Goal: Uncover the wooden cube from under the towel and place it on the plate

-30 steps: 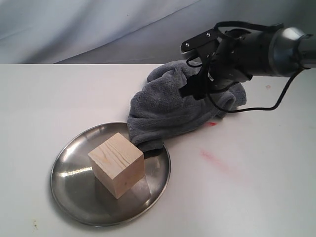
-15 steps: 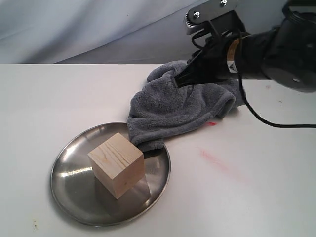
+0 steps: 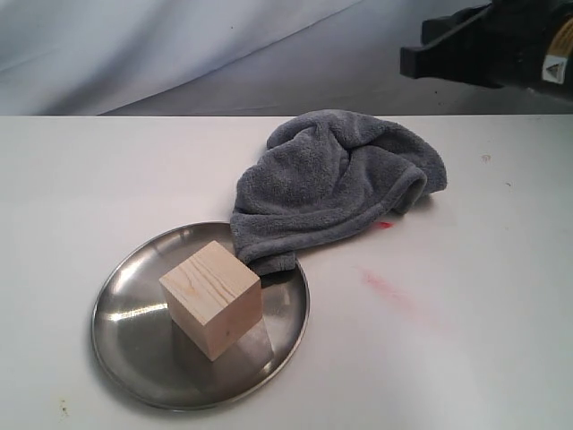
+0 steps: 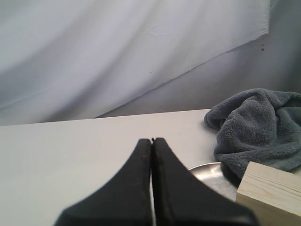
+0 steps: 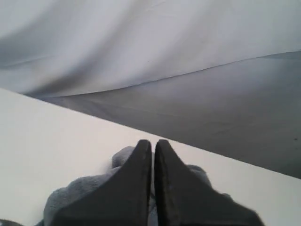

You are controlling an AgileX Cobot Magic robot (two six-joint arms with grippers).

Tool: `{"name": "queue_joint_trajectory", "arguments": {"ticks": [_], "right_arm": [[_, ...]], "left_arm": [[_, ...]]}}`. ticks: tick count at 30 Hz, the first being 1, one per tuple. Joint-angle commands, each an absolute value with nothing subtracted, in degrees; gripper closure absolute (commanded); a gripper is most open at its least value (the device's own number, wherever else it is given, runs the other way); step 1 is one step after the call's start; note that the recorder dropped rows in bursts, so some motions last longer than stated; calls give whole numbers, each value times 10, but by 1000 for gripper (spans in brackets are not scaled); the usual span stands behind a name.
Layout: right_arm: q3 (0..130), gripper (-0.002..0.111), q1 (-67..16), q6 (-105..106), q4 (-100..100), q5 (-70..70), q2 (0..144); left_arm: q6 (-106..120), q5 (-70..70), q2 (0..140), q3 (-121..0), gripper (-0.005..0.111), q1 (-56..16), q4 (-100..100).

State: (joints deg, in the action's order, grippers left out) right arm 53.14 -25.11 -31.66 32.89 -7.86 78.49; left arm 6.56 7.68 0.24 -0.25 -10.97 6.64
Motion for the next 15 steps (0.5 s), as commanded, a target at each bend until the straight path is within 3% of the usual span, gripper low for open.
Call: {"name": "queue_joint_trajectory", "arguments": {"ticks": [1, 15], "right_arm": [[528, 108, -215, -317, 323, -81, 750], [365, 108, -100, -287, 323, -145, 530]], "left_arm": [[64, 77, 0, 0, 107, -114, 67], [64, 77, 0, 0, 107, -114, 67]]}}
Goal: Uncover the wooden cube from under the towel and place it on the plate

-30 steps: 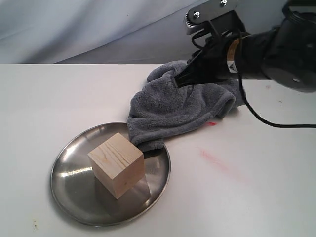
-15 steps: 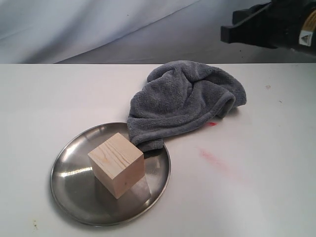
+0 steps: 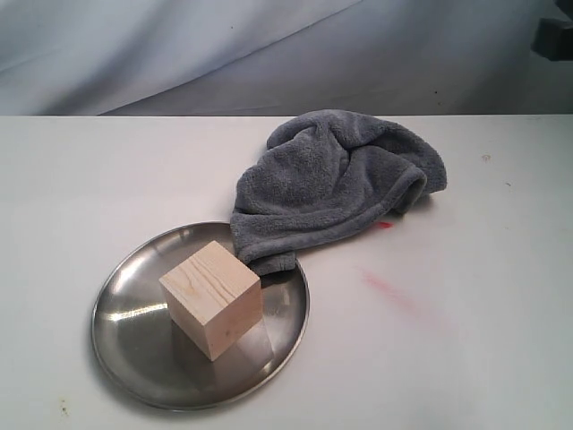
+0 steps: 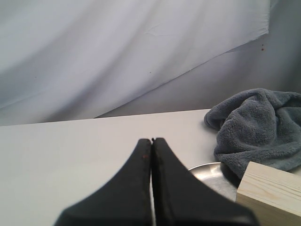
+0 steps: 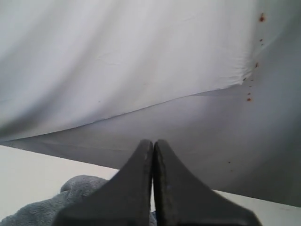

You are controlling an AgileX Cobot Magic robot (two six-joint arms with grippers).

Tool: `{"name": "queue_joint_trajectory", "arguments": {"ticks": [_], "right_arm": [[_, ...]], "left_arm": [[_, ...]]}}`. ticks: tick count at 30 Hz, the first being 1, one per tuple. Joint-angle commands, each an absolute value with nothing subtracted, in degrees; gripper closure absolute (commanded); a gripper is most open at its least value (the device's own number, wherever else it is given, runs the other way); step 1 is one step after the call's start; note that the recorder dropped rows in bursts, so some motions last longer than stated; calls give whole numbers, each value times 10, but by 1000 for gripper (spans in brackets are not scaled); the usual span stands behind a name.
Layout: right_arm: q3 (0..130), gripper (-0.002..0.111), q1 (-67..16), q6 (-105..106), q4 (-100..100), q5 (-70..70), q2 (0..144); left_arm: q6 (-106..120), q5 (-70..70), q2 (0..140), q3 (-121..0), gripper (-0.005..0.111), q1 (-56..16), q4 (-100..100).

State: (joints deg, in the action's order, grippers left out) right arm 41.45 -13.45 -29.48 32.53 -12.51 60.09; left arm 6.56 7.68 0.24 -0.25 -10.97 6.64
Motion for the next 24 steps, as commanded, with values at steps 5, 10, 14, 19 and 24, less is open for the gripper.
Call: {"name": "queue_joint_trajectory", "arguments": {"ticks": [5, 10, 14, 19, 24], "right_arm": [[304, 108, -51, -235, 323, -154, 427], [263, 108, -47, -209, 323, -144, 355], [250, 108, -47, -213, 323, -96, 318], [229, 108, -47, -212, 333, -98, 276], [205, 108, -47, -183, 325, -82, 223]], "left_arm": [[64, 77, 0, 0, 107, -114, 67], [64, 77, 0, 0, 107, -114, 67], [64, 77, 0, 0, 107, -114, 67], [64, 77, 0, 0, 107, -114, 67], [64, 77, 0, 0, 107, -114, 67]]}}
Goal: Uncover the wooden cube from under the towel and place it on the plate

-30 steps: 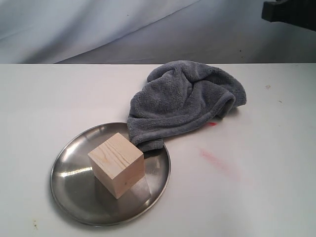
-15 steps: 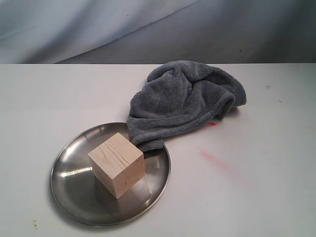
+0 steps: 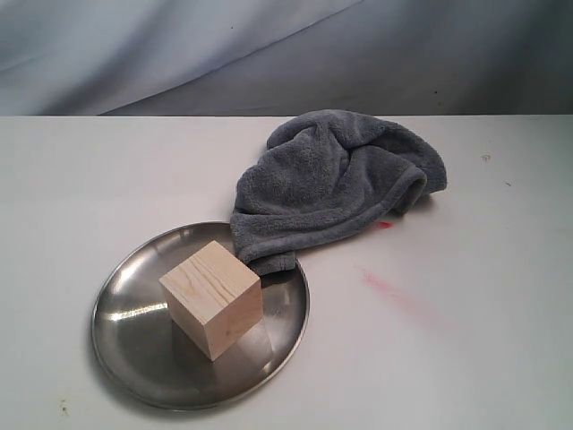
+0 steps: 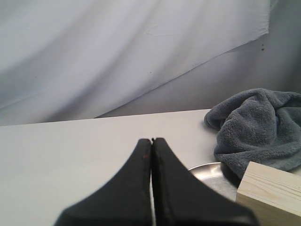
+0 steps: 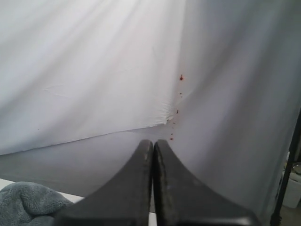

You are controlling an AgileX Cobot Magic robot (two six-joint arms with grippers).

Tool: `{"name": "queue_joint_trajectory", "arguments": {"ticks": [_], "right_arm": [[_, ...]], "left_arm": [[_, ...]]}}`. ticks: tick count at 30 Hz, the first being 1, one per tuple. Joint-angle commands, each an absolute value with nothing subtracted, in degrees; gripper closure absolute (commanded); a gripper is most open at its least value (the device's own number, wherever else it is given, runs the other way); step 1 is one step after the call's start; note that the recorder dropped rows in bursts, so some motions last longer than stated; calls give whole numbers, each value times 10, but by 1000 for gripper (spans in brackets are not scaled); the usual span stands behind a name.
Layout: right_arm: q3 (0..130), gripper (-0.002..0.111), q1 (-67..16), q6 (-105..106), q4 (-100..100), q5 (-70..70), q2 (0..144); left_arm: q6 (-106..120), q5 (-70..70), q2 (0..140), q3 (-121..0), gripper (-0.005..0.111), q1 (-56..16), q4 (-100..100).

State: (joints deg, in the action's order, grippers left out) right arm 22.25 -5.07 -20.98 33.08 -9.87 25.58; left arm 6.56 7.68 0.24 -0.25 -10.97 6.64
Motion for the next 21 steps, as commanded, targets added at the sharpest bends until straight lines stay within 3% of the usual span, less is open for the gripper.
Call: {"name": "queue_joint_trajectory", "arguments": {"ticks": [1, 5, 10, 21], "right_arm": [[197, 108, -47, -174, 305, -81, 214], [158, 108, -47, -111, 155, -31, 188], [120, 108, -47, -77, 106, 75, 164], [61, 108, -47, -80, 58, 55, 161]], "left_arm": [[64, 77, 0, 0, 107, -114, 67], [64, 77, 0, 0, 107, -114, 67], [64, 77, 0, 0, 107, -114, 67], [64, 77, 0, 0, 107, -114, 67]]}}
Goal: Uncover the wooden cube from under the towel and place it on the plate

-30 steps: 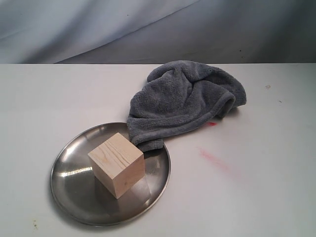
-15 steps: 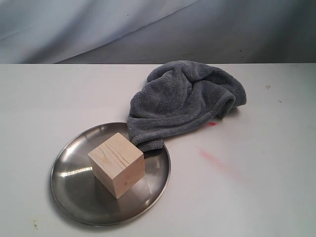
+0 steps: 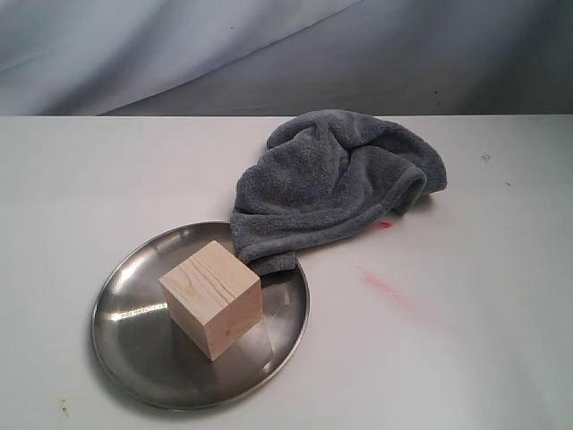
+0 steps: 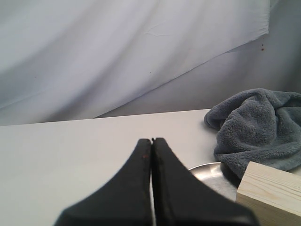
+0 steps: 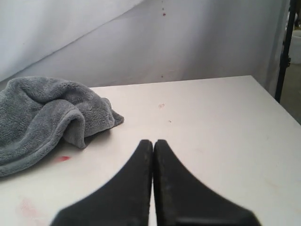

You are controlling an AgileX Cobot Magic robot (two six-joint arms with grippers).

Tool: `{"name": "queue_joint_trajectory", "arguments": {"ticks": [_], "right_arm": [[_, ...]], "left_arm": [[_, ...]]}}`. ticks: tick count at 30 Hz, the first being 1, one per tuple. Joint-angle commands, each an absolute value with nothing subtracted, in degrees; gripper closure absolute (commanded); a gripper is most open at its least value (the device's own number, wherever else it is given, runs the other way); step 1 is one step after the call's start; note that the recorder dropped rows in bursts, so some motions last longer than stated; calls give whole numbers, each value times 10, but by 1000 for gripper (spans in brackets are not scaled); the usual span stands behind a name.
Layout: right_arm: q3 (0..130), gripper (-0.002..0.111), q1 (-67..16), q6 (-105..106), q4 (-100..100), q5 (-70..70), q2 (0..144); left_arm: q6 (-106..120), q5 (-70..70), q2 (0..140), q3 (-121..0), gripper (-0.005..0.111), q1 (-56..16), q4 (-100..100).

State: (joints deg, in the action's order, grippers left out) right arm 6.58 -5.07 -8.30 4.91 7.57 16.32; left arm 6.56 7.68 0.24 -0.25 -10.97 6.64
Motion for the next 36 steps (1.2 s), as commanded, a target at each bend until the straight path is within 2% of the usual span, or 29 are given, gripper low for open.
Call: {"name": "queue_joint_trajectory", "arguments": {"ticks": [1, 13, 21, 36], "right_arm": [[61, 108, -47, -80, 62, 55, 161], [0, 108, -47, -92, 66, 19, 161], [0, 108, -47, 108, -34, 6, 161], [0, 108, -47, 99, -33, 11, 161]], "left_arm": [[64, 77, 0, 0, 107, -114, 67], [64, 77, 0, 0, 107, -114, 67], [64, 77, 0, 0, 107, -114, 67], [64, 77, 0, 0, 107, -114, 67]]}}
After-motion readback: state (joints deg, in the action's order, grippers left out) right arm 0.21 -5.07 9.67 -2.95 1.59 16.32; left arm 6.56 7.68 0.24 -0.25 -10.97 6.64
